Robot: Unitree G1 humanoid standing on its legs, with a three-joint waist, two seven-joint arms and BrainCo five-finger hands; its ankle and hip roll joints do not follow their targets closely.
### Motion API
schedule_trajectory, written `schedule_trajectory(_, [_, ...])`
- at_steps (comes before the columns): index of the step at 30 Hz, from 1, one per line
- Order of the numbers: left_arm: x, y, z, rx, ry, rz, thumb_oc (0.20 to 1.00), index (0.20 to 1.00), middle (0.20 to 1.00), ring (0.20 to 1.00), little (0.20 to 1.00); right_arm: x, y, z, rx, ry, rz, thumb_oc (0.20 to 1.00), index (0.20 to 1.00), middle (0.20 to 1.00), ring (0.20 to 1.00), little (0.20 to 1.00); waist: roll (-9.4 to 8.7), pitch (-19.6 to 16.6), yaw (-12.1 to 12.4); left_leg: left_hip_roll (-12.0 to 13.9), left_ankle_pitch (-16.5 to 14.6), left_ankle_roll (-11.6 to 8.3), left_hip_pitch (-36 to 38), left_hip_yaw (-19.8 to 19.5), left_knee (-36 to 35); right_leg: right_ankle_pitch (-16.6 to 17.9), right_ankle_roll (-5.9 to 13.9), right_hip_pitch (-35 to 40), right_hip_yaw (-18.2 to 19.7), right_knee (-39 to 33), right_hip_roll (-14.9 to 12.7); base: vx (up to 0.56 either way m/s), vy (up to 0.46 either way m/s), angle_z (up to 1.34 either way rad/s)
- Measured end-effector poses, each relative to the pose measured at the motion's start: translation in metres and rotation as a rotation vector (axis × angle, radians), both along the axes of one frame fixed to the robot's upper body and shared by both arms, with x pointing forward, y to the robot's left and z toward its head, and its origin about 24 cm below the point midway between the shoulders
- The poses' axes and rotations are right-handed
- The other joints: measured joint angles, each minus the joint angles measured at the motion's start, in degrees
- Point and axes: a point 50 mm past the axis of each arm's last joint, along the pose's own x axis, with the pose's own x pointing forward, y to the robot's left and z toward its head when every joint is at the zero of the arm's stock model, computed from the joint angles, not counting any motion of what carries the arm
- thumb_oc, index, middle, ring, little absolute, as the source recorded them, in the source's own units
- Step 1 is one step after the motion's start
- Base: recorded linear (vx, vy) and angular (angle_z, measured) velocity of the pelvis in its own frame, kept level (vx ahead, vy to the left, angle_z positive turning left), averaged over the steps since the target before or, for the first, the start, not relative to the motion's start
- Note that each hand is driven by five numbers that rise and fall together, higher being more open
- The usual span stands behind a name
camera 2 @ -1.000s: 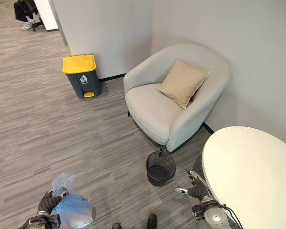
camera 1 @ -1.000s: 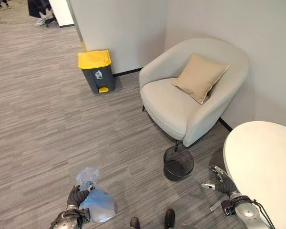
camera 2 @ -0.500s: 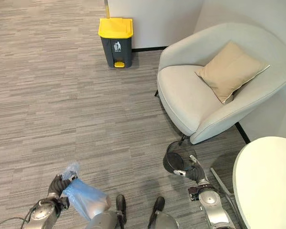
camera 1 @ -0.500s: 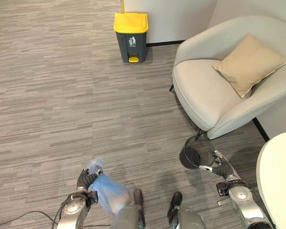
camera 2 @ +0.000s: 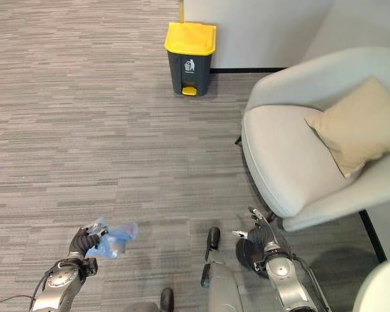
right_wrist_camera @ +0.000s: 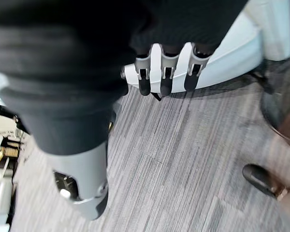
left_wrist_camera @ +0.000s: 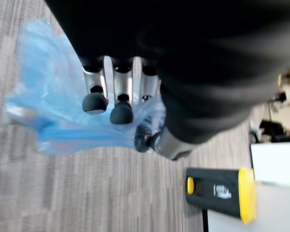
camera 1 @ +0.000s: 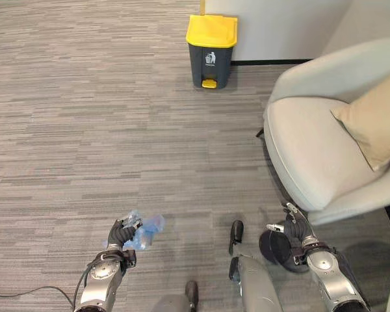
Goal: Gather garbage on tea table into small bin, then transfer packed bag to large trash can.
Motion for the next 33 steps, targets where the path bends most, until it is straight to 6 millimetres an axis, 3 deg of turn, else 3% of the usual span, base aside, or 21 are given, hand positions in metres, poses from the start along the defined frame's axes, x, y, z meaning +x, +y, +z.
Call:
schedule_trajectory(3, [-0.004,-0.004,-0.001,-0.007,0.004,-0.020,0.200,0.200,0.200,0.200,0.200,-0.001,-0.006,0.000,-0.019,0.011,-0.005,1.000,1.000,1.000,1.000,1.000,0.37,-0.77,-0.42,3.89,2.10,-3.63,-1.71,0.23,8.12,-5.61,-6.71,1.08,-3.02,6.81,2.19,0.27,-0.281,0.59])
schedule_trajectory(5, [-0.007,-0.001,-0.002,-0.006,0.015,-0.026,0.200,0.200,0.200,0.200,0.200,0.004,-0.011,0.007,-0.016,-0.025,-0.014,1.000,1.000,1.000,1.000,1.000,-0.52,-1.49,-0.36,6.91,5.44,-7.66,-12.97,2.50,30.98,-9.09,-11.53,6.97,-4.13,3.57,5.97,0.37,-0.304,0.18])
schedule_trajectory(6, [0.003,-0.004,0.003,-0.008,-0.012,-0.043,0.200,0.200,0.200,0.200,0.200,0.000,-0.014,0.000,-0.022,0.008,-0.025,1.000,1.000,1.000,1.000,1.000,-1.46,-1.30,-0.61,6.71,5.14,-6.58,-19.74,4.00,38.09,-11.35,-13.17,11.41,-4.00,0.14,7.81,0.58,-0.281,0.21])
schedule_trajectory(7, [0.010,-0.002,0.009,0.002,-0.040,-0.053,0.200,0.200,0.200,0.200,0.200,-0.004,-0.012,-0.005,0.007,0.021,-0.055,1.000,1.000,1.000,1.000,1.000,-3.81,-1.03,-0.35,6.26,3.45,-1.91,-29.72,8.73,39.61,-14.48,-13.53,14.15,-3.61,-1.98,8.60,0.56,-0.151,0.27])
schedule_trajectory(8, [0.012,-0.005,0.011,-0.001,-0.052,-0.061,0.200,0.200,0.200,0.200,0.200,-0.002,-0.016,-0.003,0.024,0.004,-0.086,1.000,1.000,1.000,1.000,1.000,-4.91,-0.83,0.19,4.48,3.96,-0.55,-36.44,12.95,26.01,-15.37,-12.78,15.56,-3.14,-4.02,8.60,0.54,-0.049,-0.05])
schedule_trajectory(9, [0.007,-0.006,0.007,-0.010,-0.035,-0.058,0.200,0.200,0.200,0.200,0.200,0.003,-0.022,0.002,0.021,-0.016,-0.114,1.000,1.000,1.000,1.000,1.000,-3.91,0.75,1.16,2.06,6.56,-2.14,-39.69,14.73,7.14,-15.13,-9.98,20.26,-2.83,-6.66,10.12,0.51,0.036,-0.35])
schedule_trajectory(11, [-0.001,-0.005,0.003,-0.009,-0.012,-0.052,0.200,0.200,0.200,0.200,0.200,0.003,-0.017,-0.004,0.026,0.010,-0.103,1.000,1.000,1.000,1.000,1.000,-1.44,1.40,2.76,0.62,7.59,-2.13,-44.01,15.15,3.29,-17.05,-6.88,27.53,-1.17,-9.91,13.30,0.59,0.172,-0.69])
schedule_trajectory(12, [-0.010,-0.005,0.000,-0.011,0.004,-0.047,0.200,0.200,0.200,0.200,0.200,0.002,-0.011,-0.007,0.037,0.025,-0.084,1.000,1.000,1.000,1.000,1.000,-2.18,1.17,3.45,-1.76,8.70,0.65,-42.38,17.17,6.93,-18.35,-4.49,32.03,1.95,-10.45,12.77,0.59,0.260,-1.57])
schedule_trajectory(13, [-0.033,-0.006,-0.009,-0.022,0.052,-0.036,0.200,0.200,0.200,0.200,0.200,-0.004,-0.008,-0.009,0.033,0.035,-0.068,1.000,1.000,1.000,1.000,1.000,0.65,-1.25,3.35,-2.41,8.16,9.24,-30.76,17.16,4.45,-20.32,-1.55,34.12,4.69,-2.27,14.83,0.51,0.278,-2.32])
schedule_trajectory(14, [-0.035,0.002,-0.007,0.005,0.056,-0.034,0.200,0.200,0.200,0.200,0.200,-0.012,0.002,-0.016,0.061,0.058,-0.048,1.000,1.000,1.000,1.000,1.000,-3.06,-3.43,2.52,-5.00,15.93,15.55,-25.99,14.17,3.93,-29.46,0.33,30.10,3.71,8.93,7.27,0.63,0.413,-2.12])
schedule_trajectory(15, [-0.025,0.004,-0.001,0.015,0.029,-0.038,0.200,0.200,0.200,0.200,0.200,-0.012,0.003,-0.016,0.065,0.060,-0.045,1.000,1.000,1.000,1.000,1.000,-4.72,-4.04,1.09,-6.42,13.05,13.21,-23.82,14.13,6.27,-29.26,1.65,28.61,3.72,6.51,2.76,0.50,0.401,-1.38])
schedule_trajectory(16, [-0.005,0.007,0.009,0.024,-0.025,-0.034,0.200,0.200,0.200,0.200,0.200,-0.012,0.005,-0.017,0.060,0.075,-0.032,1.000,1.000,1.000,1.000,1.000,-6.28,-3.89,0.99,-7.38,8.84,13.17,-21.84,15.59,8.43,-26.57,1.74,23.79,5.16,15.52,0.18,0.46,0.353,-0.53])
schedule_trajectory(17, [0.008,0.012,0.016,0.050,-0.046,-0.043,0.200,0.200,0.200,0.200,0.200,-0.006,0.017,-0.013,0.072,0.049,0.006,1.000,1.000,1.000,1.000,1.000,-6.02,-3.79,0.62,-7.89,6.60,11.76,-18.30,14.37,8.32,-20.52,1.21,13.16,5.43,39.72,-1.99,0.36,0.198,0.20])
schedule_trajectory(18, [0.018,0.010,0.020,0.048,-0.069,-0.054,0.200,0.200,0.200,0.200,0.200,-0.008,0.021,-0.013,0.087,0.042,0.013,1.000,1.000,1.000,1.000,1.000,-4.92,-3.72,-0.48,-8.91,6.57,11.84,-15.06,10.21,5.30,-22.41,1.59,7.50,4.90,44.91,-1.49,0.32,0.112,0.94])
schedule_trajectory(20, [0.034,-0.003,0.024,0.034,-0.092,-0.090,0.200,0.200,0.200,0.200,0.200,-0.001,0.018,-0.009,0.073,0.032,0.017,1.000,1.000,1.000,1.000,1.000,-0.85,-1.48,-0.76,-8.50,6.37,9.62,-7.72,5.40,0.57,-25.57,-2.10,-2.83,4.73,29.41,2.75,0.28,0.005,1.39])
schedule_trajectory(22, [0.013,-0.001,0.009,0.026,-0.028,-0.070,0.200,0.200,0.200,0.200,0.200,0.003,0.010,-0.004,0.041,0.023,0.024,1.000,1.000,1.000,1.000,1.000,0.65,-1.58,-0.13,-8.75,4.09,5.72,-0.60,6.58,0.62,-16.33,-9.22,-8.44,1.43,13.43,6.45,0.36,-0.126,0.86])
schedule_trajectory(25, [-0.008,-0.001,-0.005,0.012,0.038,-0.055,0.200,0.200,0.200,0.200,0.200,-0.008,0.001,-0.011,0.020,0.062,0.003,1.000,1.000,1.000,1.000,1.000,-0.25,-2.63,-0.26,-10.74,2.15,2.41,4.29,6.91,3.37,-10.62,-14.35,-7.18,-2.02,2.22,7.94,0.21,-0.167,0.92])
schedule_trajectory(26, [-0.023,-0.007,-0.016,-0.020,0.087,-0.045,0.200,0.200,0.200,0.200,0.200,-0.028,-0.010,-0.022,0.003,0.128,-0.027,1.000,1.000,1.000,1.000,1.000,-1.74,-3.75,-0.17,-11.38,-2.82,0.46,4.03,7.97,14.94,5.86,-17.95,-2.38,3.06,-0.73,6.05,0.12,-0.164,1.25])
schedule_trajectory(29, [-0.020,0.000,-0.005,0.008,0.042,-0.054,0.200,0.200,0.200,0.200,0.200,-0.025,-0.003,-0.022,0.020,0.119,-0.006,1.000,1.000,1.000,1.000,1.000,-1.95,-5.21,1.84,-5.87,-6.56,-1.97,-5.26,9.02,17.50,4.92,-15.83,2.47,2.51,-6.68,7.19,0.15,-0.193,0.56])
schedule_trajectory(30, [-0.017,0.001,-0.003,0.011,0.035,-0.054,0.200,0.200,0.200,0.200,0.200,-0.016,-0.003,-0.015,0.019,0.083,-0.004,1.000,1.000,1.000,1.000,1.000,-2.10,-5.14,2.50,-1.68,-5.93,-2.95,-11.87,8.45,18.71,2.71,-14.81,5.68,1.83,-7.37,8.18,0.11,-0.164,0.05])
schedule_trajectory(33, [-0.011,-0.005,-0.002,0.003,0.024,-0.084,0.200,0.200,0.200,0.200,0.200,-0.010,-0.004,-0.011,0.018,0.057,-0.005,1.000,1.000,1.000,1.000,1.000,-2.88,-4.86,1.63,2.32,-1.98,-3.30,-19.61,8.44,24.80,-0.13,-12.99,9.27,1.76,-8.11,8.58,0.09,-0.053,-0.11])
